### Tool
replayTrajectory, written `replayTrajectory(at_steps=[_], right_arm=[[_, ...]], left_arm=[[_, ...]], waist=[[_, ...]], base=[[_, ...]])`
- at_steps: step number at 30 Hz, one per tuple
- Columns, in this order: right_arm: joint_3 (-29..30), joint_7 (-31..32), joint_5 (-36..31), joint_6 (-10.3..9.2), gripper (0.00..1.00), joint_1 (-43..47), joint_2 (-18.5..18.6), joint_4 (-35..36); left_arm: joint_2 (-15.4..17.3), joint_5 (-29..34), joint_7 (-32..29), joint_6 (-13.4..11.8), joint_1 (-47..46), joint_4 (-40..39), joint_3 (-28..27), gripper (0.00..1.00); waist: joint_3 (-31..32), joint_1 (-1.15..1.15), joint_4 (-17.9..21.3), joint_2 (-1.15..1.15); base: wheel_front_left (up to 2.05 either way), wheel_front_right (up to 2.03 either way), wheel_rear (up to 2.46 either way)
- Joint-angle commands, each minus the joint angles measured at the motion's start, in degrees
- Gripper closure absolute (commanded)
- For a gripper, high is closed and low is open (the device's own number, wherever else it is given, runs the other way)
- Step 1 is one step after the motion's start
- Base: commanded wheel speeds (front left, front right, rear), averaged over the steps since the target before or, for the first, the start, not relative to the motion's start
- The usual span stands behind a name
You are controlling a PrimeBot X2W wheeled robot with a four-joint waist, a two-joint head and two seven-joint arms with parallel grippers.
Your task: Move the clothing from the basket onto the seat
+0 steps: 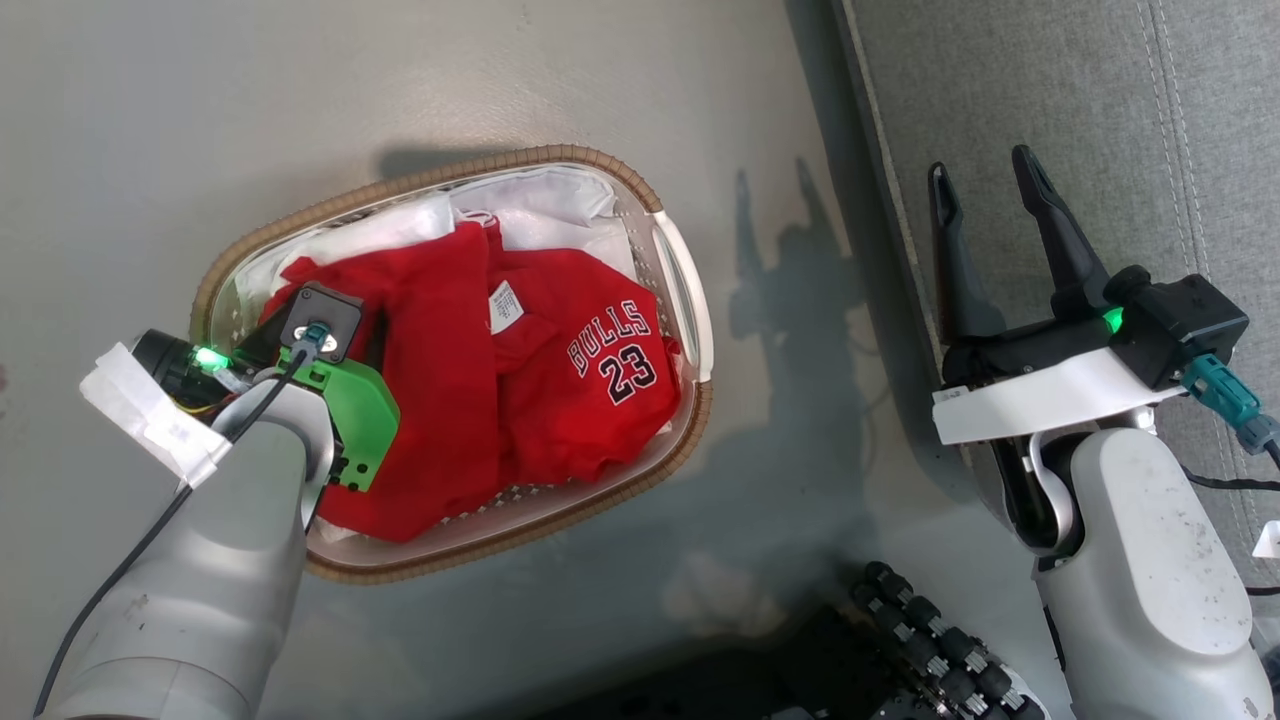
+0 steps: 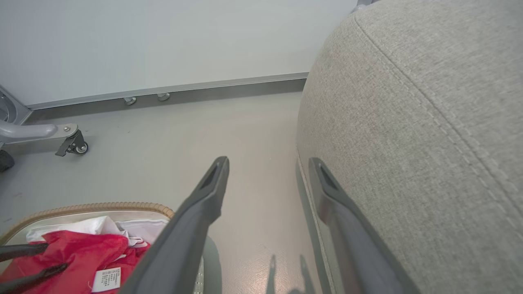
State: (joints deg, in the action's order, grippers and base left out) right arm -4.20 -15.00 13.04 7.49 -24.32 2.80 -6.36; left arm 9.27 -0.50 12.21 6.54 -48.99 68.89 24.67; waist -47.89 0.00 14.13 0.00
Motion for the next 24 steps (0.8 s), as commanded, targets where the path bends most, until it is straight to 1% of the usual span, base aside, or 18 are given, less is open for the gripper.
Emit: replayTrajectory(at_steps=[1,2,3,4,10,16,22,24], right_arm=[[-0.05,-0.28,0.41,0.0,0.0,-0.75,0.17,-0.12],[-0.1,-0.27,0.54,0.0,0.0,-0.75,0.17,-0.17],[-0.11,-0.27,0.6,0.0,0.0,-0.76,0.17,-0.21],[-0.14,-0.27,0.7,0.0,0.0,-0.8,0.17,-0.25],[0.07,-0.28,0.69,0.0,0.0,-0.78,0.17,-0.79],[0.64,-0.27,-0.29,0.0,0.0,0.33,0.18,-1.74],[1.79,-0.28,-2.46,0.0,0.0,2.4,0.19,-2.51],[2.35,-0.27,-3.37,0.0,0.0,3.28,0.19,-2.75]], left_arm=[[-0.12,-0.81,-0.51,0.07,-0.98,0.72,-0.02,0.19],[-0.2,-1.07,-0.93,0.13,-1.18,1.18,-0.07,0.57],[-0.24,-1.34,-1.15,0.16,-1.27,1.52,-0.07,0.68],[-0.29,-1.42,-1.53,0.25,-1.23,1.85,-0.05,1.0],[-0.6,-2.17,-0.42,0.44,-0.35,2.74,0.47,1.0],[-1.64,-3.47,1.95,0.6,1.74,2.04,0.73,1.0],[-2.28,-4.27,3.02,0.77,4.74,-1.44,1.4,1.0],[-2.29,-4.68,3.02,0.81,5.85,-4.31,1.47,1.0]], waist=[[-0.02,0.0,0.04,0.0],[0.02,0.0,0.05,0.0],[0.06,0.0,0.05,0.0],[0.11,0.0,0.03,0.0],[1.07,0.0,-0.23,0.0],[4.26,0.0,-1.42,0.0],[9.7,0.0,-3.95,0.0],[11.91,0.0,-5.05,0.0]], base=[[0.0,0.0,0.0],[0.0,0.0,0.0],[0.0,0.0,0.0],[0.0,0.0,0.0],[0.0,0.0,0.0],[0.0,0.0,0.0],[0.0,0.0,0.0],[0.0,0.0,0.0]])
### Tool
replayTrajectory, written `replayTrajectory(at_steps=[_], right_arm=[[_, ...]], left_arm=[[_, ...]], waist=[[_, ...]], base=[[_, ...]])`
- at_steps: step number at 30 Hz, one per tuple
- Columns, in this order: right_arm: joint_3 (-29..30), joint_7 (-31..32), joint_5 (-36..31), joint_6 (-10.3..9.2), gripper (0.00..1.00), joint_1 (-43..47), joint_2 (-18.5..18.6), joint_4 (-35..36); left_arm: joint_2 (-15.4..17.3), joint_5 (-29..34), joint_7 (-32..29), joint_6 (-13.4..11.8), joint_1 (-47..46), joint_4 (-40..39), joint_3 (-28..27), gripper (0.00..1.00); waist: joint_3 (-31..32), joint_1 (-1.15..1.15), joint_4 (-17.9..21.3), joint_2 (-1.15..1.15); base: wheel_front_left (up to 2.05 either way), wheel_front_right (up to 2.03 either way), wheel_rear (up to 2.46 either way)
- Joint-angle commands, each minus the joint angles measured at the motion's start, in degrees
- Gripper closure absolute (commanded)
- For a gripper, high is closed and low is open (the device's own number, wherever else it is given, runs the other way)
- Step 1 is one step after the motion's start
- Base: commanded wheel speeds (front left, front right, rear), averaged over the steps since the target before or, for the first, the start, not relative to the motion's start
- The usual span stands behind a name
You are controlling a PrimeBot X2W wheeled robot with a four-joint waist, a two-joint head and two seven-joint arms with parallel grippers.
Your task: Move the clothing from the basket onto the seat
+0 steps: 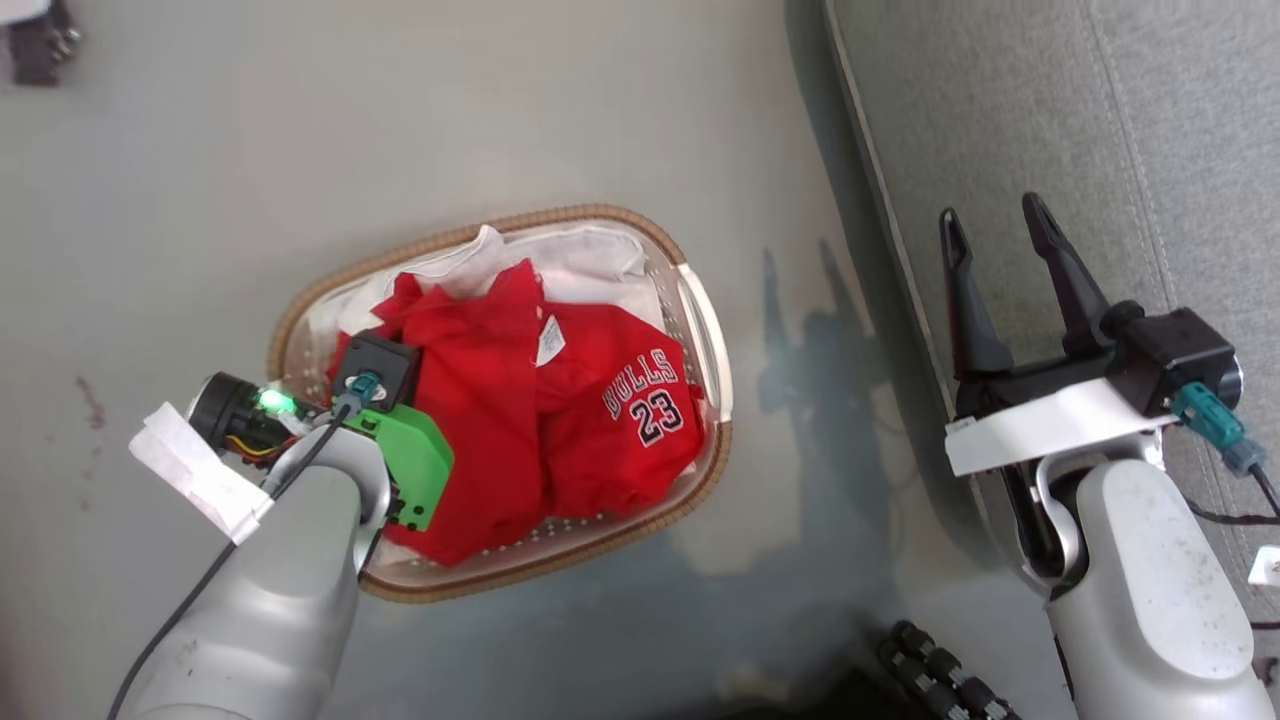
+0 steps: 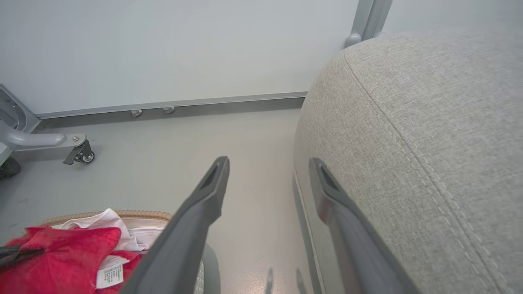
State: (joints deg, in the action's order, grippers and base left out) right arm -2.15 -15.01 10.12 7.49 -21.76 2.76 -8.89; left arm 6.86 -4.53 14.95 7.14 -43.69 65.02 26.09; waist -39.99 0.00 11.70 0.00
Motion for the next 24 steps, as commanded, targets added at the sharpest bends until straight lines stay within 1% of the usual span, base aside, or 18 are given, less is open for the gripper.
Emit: replayTrajectory(at_steps=[1,9,15,20,24], right_arm=[[0.51,-0.27,-0.94,0.0,0.0,1.33,0.23,-0.35],[1.74,-0.27,-3.96,0.0,0.0,6.7,0.24,-1.82],[2.05,-0.27,-5.17,0.0,0.0,11.26,0.24,-2.88],[1.81,-0.26,-5.8,0.0,0.0,14.82,0.25,-3.64],[1.17,-0.26,-6.5,0.0,0.0,17.56,0.23,-4.11]], left_arm=[[0.32,-0.81,0.3,0.23,1.51,-2.22,0.16,1.0],[1.84,-0.29,0.29,0.31,7.58,-13.44,2.23,1.0],[3.1,0.32,0.3,0.35,9.57,-19.52,4.76,1.0],[4.33,-0.17,0.3,0.39,8.73,-22.78,7.77,1.0],[5.45,-0.84,0.31,0.35,4.95,-24.08,10.64,1.0]], waist=[[5.25,0.0,-3.19,0.0],[15.89,0.0,-7.19,0.0],[24.02,0.0,-9.06,0.0],[30.6,0.0,-9.77,0.0],[34.97,0.0,-10.14,0.0]], base=[[0.0,0.0,0.0],[0.0,0.0,0.0],[0.0,0.0,0.0],[0.0,0.0,0.0],[0.0,0.0,0.0]])
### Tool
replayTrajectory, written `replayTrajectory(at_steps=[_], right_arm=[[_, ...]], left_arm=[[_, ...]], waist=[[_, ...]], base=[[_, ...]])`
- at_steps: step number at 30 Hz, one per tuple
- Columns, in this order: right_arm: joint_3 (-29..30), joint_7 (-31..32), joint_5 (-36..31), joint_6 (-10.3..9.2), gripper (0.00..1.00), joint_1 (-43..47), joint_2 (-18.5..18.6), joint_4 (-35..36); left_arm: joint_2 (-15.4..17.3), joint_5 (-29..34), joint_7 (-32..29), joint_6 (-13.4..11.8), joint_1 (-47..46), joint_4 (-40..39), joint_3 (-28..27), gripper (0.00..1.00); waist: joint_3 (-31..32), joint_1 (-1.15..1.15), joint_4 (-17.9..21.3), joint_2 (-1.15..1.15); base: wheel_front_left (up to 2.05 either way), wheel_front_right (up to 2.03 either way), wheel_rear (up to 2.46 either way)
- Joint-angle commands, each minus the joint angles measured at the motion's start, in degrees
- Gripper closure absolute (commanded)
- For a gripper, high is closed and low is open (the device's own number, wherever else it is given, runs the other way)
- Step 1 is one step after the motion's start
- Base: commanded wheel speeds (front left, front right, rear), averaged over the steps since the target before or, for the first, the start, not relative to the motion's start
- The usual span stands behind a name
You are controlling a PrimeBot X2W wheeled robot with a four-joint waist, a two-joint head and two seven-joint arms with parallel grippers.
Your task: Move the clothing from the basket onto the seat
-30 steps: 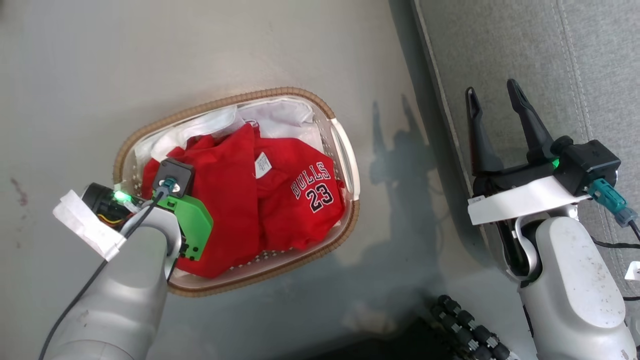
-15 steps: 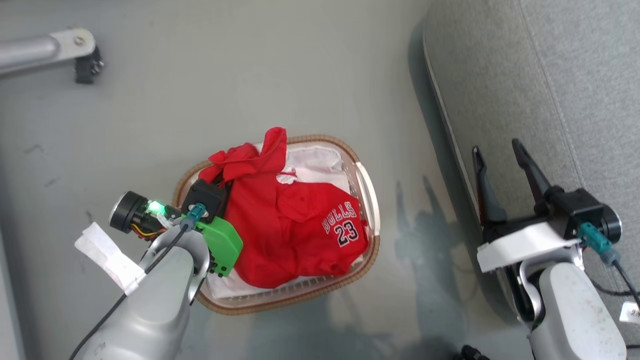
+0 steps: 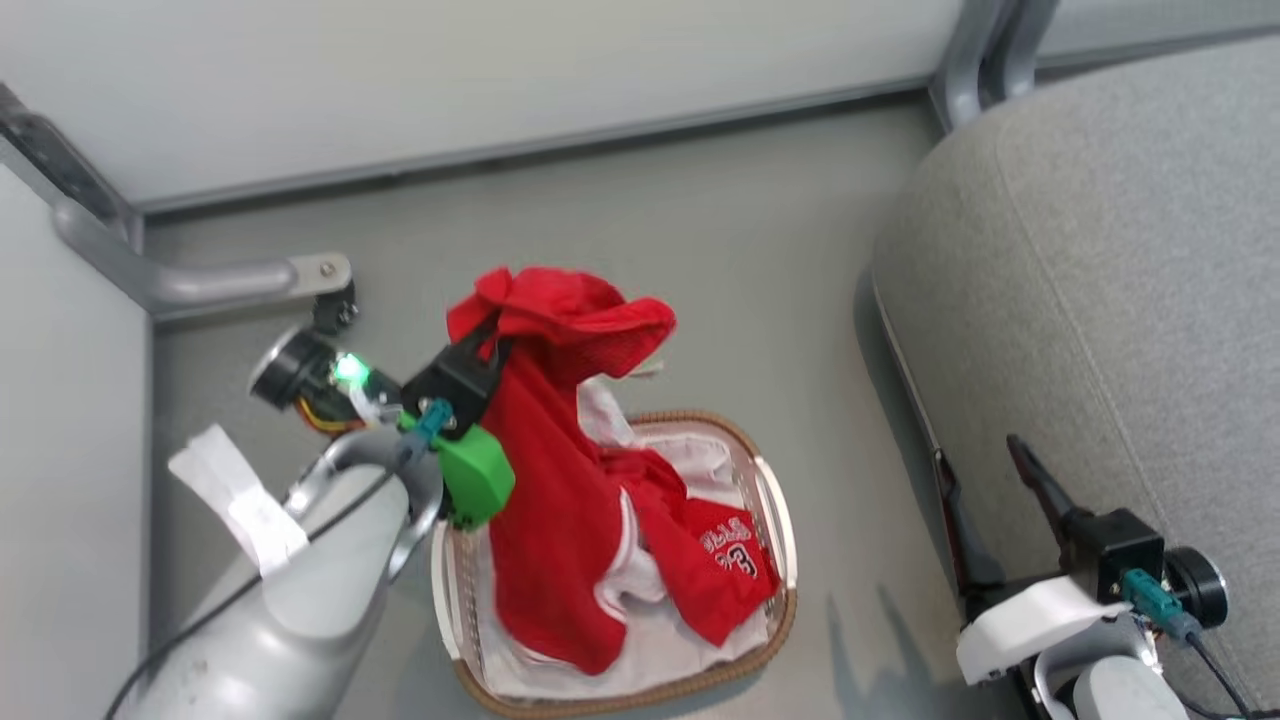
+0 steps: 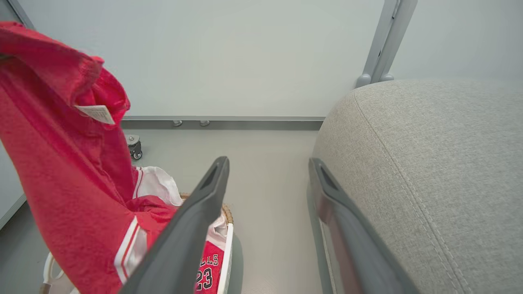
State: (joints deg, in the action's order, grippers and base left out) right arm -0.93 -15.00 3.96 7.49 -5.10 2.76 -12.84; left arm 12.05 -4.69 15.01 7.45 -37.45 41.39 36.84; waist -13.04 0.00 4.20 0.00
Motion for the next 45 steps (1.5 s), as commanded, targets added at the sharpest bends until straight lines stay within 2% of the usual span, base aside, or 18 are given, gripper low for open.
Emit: replayTrajectory(at_steps=[1,6,14,23,31,37,45], right_arm=[[-0.21,-0.27,-0.51,0.0,0.0,1.47,0.25,-0.21],[-1.44,-0.27,-0.93,0.0,0.0,3.48,0.23,-0.41],[-3.93,-0.27,-1.05,0.0,0.0,3.61,0.24,-0.53],[-6.66,-0.27,-1.17,0.0,0.0,1.72,0.22,-0.72],[-12.21,-0.27,-0.88,0.0,0.0,-3.1,0.22,-1.4],[-15.89,-0.26,-2.3,0.0,0.0,-9.01,0.25,-5.42],[-19.57,-0.21,-4.26,0.0,0.0,-17.68,0.95,-15.47]], left_arm=[[0.72,-0.31,0.23,0.01,-2.24,-0.77,0.74,1.0],[1.33,-0.86,-1.0,0.01,-8.24,-2.43,4.42,1.0],[1.05,-3.46,-1.73,0.01,-16.15,-3.54,6.57,1.0],[-0.15,-5.27,-1.23,0.02,-21.39,-2.18,8.86,1.0],[-2.11,-7.31,-0.69,0.02,-23.61,-3.19,12.54,1.0],[-3.58,-8.15,-0.22,0.02,-23.21,-5.25,14.27,1.0],[-4.57,-8.79,-0.02,0.02,-23.62,-7.43,15.19,1.0]], waist=[[9.01,0.0,-2.68,0.0],[11.96,0.0,-3.01,0.0],[13.69,0.0,-2.47,0.0],[14.38,0.0,-1.57,0.0],[14.97,0.0,-2.16,0.0],[15.36,0.0,-4.15,0.0],[15.8,0.0,-5.59,0.0]], base=[[0.0,0.0,0.0],[0.0,0.0,0.0],[0.0,0.0,0.0],[0.0,0.0,0.0],[0.0,0.0,0.0],[0.0,0.0,0.0],[0.0,0.0,0.0]])
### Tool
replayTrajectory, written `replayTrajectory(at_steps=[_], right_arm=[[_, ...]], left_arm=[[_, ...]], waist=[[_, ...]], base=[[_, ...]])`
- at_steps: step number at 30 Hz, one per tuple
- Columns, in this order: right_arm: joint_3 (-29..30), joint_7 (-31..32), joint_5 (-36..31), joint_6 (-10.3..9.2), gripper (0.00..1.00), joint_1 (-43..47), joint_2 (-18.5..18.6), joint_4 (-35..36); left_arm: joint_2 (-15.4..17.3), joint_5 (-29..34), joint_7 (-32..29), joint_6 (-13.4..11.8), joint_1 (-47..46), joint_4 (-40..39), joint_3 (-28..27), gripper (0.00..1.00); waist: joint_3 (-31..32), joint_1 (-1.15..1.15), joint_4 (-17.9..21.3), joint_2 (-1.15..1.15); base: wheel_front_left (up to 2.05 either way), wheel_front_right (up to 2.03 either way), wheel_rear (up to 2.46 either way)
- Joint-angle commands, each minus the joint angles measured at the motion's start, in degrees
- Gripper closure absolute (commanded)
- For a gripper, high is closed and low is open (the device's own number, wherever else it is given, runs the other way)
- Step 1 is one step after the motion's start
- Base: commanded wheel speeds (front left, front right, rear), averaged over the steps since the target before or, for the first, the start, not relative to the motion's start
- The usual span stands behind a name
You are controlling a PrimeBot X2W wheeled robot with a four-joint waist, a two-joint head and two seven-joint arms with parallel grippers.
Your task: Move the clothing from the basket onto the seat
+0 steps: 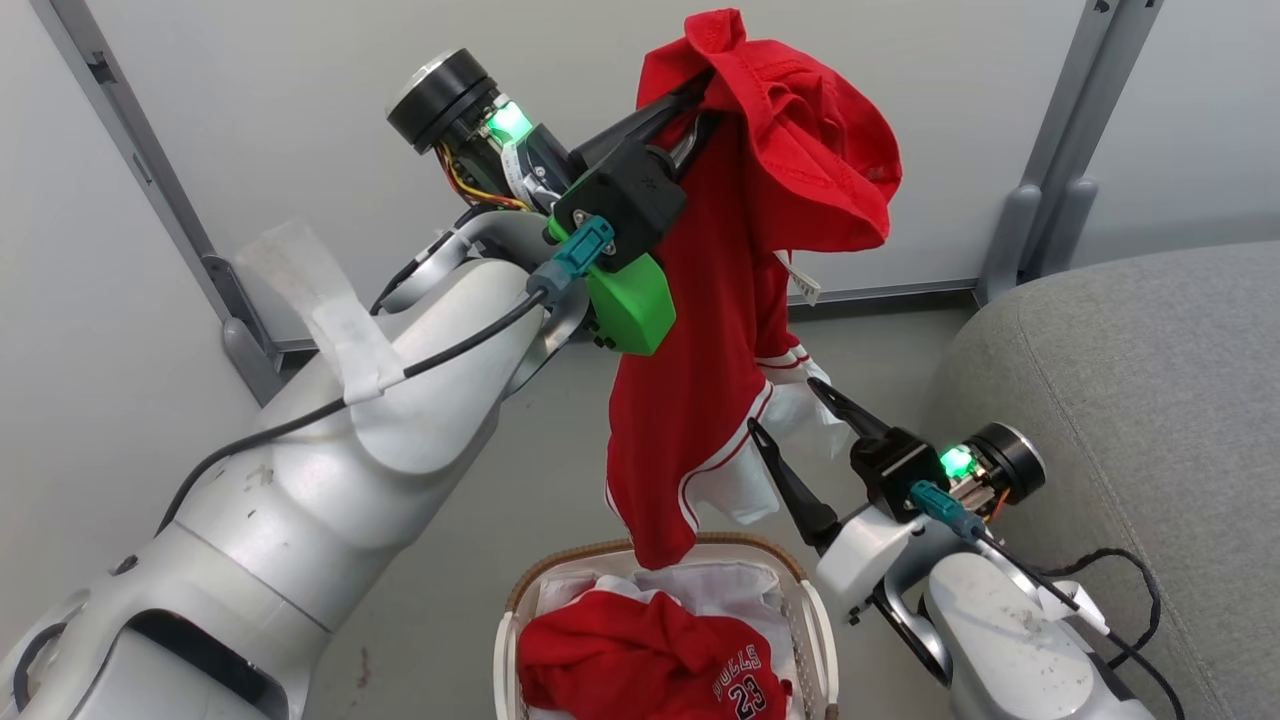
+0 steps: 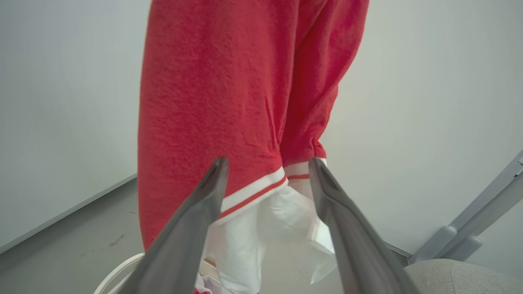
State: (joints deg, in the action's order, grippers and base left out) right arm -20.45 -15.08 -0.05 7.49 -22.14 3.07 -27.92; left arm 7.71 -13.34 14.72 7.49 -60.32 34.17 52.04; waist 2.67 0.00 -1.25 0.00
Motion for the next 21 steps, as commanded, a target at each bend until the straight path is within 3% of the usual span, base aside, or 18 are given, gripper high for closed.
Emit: replayTrajectory(at_steps=[1,11,21], right_arm=[[-0.62,-0.13,-0.03,0.0,0.0,-1.46,0.82,-1.43],[-13.0,-0.13,6.67,-0.01,0.0,-11.18,3.68,-12.77],[-24.77,-0.14,16.49,-0.01,0.0,-18.95,6.66,-16.64]], left_arm=[[-0.32,-0.22,0.27,-0.01,-0.91,-0.28,0.09,1.0],[-0.88,-1.08,0.49,-0.01,-1.76,-0.43,1.08,1.0],[-1.47,-1.84,0.5,-0.01,-1.93,-1.74,3.0,1.0]], waist=[[0.11,0.0,-0.22,0.0],[-0.19,0.0,-0.7,0.0],[-0.72,0.0,-1.73,0.0]], base=[[0.0,0.0,0.0],[0.0,0.0,0.0],[0.0,0.0,0.0]])
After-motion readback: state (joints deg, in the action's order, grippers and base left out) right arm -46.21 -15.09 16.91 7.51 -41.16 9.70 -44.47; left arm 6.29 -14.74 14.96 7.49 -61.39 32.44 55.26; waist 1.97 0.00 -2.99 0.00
